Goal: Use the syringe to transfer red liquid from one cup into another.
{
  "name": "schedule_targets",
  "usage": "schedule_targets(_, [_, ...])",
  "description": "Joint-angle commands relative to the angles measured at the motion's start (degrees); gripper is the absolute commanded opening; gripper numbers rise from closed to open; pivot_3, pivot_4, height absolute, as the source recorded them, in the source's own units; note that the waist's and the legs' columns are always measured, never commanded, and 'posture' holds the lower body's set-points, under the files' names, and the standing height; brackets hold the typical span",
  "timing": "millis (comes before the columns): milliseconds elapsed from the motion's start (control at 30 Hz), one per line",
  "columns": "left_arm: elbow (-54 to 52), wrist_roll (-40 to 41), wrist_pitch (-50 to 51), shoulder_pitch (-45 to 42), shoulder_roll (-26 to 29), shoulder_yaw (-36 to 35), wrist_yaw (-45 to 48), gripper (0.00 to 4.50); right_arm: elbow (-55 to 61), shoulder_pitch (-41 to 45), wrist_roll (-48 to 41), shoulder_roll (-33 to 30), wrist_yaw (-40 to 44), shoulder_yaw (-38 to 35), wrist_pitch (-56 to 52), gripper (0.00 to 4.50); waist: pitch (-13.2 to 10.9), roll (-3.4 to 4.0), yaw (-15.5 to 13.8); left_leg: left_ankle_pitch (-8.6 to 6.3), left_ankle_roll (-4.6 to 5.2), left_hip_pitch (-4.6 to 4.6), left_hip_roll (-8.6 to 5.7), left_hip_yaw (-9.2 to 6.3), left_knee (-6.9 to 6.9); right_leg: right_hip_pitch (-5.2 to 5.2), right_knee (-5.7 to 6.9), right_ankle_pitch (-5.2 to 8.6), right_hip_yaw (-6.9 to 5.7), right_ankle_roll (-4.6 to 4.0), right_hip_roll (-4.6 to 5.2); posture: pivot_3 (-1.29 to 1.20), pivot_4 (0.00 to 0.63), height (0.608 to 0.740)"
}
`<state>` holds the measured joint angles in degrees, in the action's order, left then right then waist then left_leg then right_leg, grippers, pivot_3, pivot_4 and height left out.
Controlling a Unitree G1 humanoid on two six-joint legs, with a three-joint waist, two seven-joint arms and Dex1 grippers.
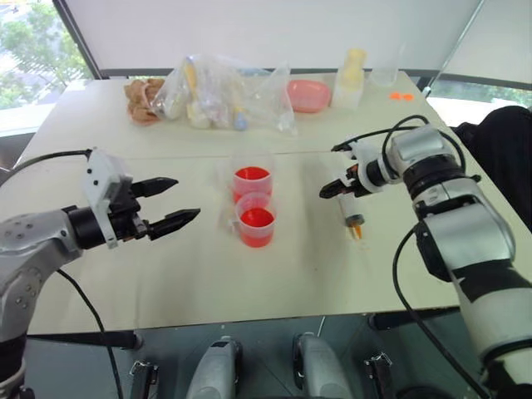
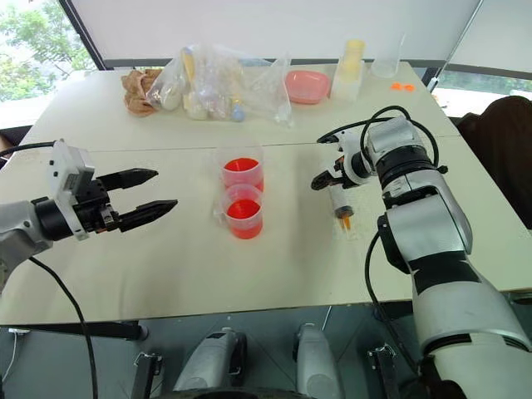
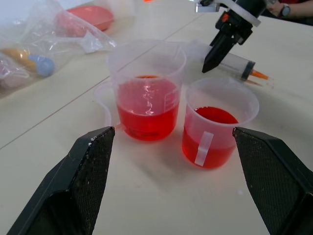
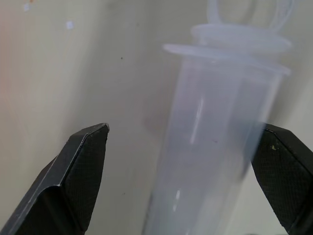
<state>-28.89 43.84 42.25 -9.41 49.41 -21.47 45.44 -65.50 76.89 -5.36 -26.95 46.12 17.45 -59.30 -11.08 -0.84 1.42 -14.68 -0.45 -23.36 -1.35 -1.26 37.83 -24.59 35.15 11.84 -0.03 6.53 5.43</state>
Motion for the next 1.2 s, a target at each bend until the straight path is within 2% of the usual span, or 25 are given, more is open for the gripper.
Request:
schedule_targets(33, [-1.1,-0.6,-1.7,-0.2,0.2,-0.9,-0.5,4.06,-2.0,-0.5,1.8,1.2,-2.8,-2.3,2.1,3.07,0.0,0.00,0.1,0.01,-0.01,0.01,0.00,0.00,0.00,0.01,0.00,0.00,0.00,-0.01,0.00,0.00,0.150,0.740])
schedule_targets(133, [-0.8,-0.9,-2.1,-0.5,0.5,-0.5,-0.5,4.06,-3.1,-0.8,2.5,1.7,-4.3,-4.4,1.8,1.60,0.0,-0.02,0.6,0.02,-0.02,0.02,0.00,-0.02,0.01,0.02,0.00,0.00,0.00,-0.01,-0.01,0.00,0.150,0.740])
schedule_targets(167, [-0.6,-0.9,-2.1,-0.7,0.6,-0.4,-0.4,4.06,-3.2,-1.0,2.7,1.7,-4.2,-4.8,1.2,1.47,0.0,-0.03,0.8,0.02,-0.02,0.02,0.00,-0.04,0.00,0.04,0.01,0.00,0.00,-0.01,-0.02,0.00,0.150,0.740])
schedule_targets(333, [4.3,-2.1,-3.5,-4.6,1.8,-0.9,0.8,4.06,2.0,-1.8,0.8,0.7,-0.9,-8.5,1.3,1.47,0.0,-0.03,0.9,0.02,-0.02,0.01,0.01,-0.14,0.00,0.05,0.05,0.00,-0.04,0.00,-0.07,0.00,0.150,0.740])
schedule_targets(400, [7.9,-2.7,-4.6,-7.1,1.9,-1.4,1.0,4.06,9.1,-2.1,-1.6,-0.1,0.6,-12.1,7.6,1.47,0.0,0.00,1.0,0.01,-0.02,0.00,0.01,-0.16,0.00,0.05,0.05,0.00,-0.06,0.00,-0.08,0.00,0.150,0.740])
schedule_targets(533, [21.3,-7.3,-10.5,-16.5,1.7,0.1,1.1,4.06,29.7,-3.2,-10.2,0.8,-1.3,-24.4,18.8,1.47,-0.2,0.27,1.2,0.02,-0.02,-0.10,0.02,-0.11,0.00,-0.17,0.14,-0.03,0.00,0.06,-0.11,0.00,0.150,0.740])
schedule_targets(633, [31.1,-11.9,-16.2,-24.4,0.7,3.8,2.6,4.06,43.2,-6.8,-13.1,4.1,-3.1,-26.9,25.9,1.47,-0.1,0.19,0.9,0.02,-0.02,-0.09,0.09,-0.15,-0.09,-0.22,0.26,-0.04,-0.05,0.08,-0.19,0.00,0.150,0.740])
schedule_targets(733, [41.1,-18.6,-23.2,-33.1,-0.4,10.4,6.2,4.06,53.2,-10.8,-15.3,13.1,-7.7,-27.1,35.1,1.47,0.0,-0.06,0.9,0.04,-0.06,-0.02,0.10,-0.17,-0.31,-0.17,0.16,-0.04,-0.09,0.08,-0.21,0.00,0.150,0.740])
schedule_targets(900, [49.8,-21.2,-27.7,-44.5,-3.1,14.1,10.8,4.06,55.6,-14.6,-17.7,23.2,-11.0,-25.4,39.9,1.47,0.0,-0.06,0.9,0.17,-0.27,-0.10,0.08,-0.16,-0.37,-0.23,0.23,-0.06,-0.08,0.06,-0.19,0.00,0.150,0.740])
schedule_targets(1000, [51.5,-21.0,-27.9,-48.5,-4.2,14.4,12.7,4.06,52.8,-15.9,-16.7,25.3,-11.2,-24.0,43.5,1.47,0.0,-0.05,0.8,0.18,-0.28,-0.17,0.03,-0.20,-0.44,-0.31,0.25,-0.06,-0.08,0.07,-0.14,0.00,0.150,0.740])
schedule_targets(1200, [47.9,-17.5,-23.1,-53.5,-5.4,14.0,16.3,4.06,47.5,-18.0,-15.1,27.1,-10.4,-21.2,49.1,1.47,0.0,-0.05,1.1,0.18,-0.28,-0.15,0.04,-0.20,-0.54,-0.33,0.22,-0.06,-0.08,0.07,-0.15,0.00,0.150,0.740])
